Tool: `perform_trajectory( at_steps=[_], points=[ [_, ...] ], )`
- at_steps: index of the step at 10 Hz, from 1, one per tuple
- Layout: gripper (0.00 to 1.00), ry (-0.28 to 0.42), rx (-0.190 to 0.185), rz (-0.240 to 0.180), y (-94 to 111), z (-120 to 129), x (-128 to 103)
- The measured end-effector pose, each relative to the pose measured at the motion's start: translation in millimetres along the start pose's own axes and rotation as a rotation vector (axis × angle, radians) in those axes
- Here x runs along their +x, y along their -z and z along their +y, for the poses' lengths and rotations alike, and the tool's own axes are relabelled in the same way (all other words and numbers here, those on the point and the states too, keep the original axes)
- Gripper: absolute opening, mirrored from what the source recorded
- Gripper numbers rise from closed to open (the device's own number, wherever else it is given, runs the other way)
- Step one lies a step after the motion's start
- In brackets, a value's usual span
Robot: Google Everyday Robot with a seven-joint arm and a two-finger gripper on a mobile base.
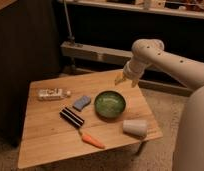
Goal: Drag the ceramic bowl in a circle
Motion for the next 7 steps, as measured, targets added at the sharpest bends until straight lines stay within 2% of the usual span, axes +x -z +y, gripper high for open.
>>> perform_trajectory(
  at_steps=[3, 5, 7],
  points=[
    [0.65, 0.013, -0.007, -0.008, 1.0, -1.3, -1.5],
    [0.65, 0.002, -0.058, -0.003, -10.4, -21.0, -3.5],
    [0.65, -0.008, -0.097, 0.015, -38.7, -55.7, 1.8]
  ],
)
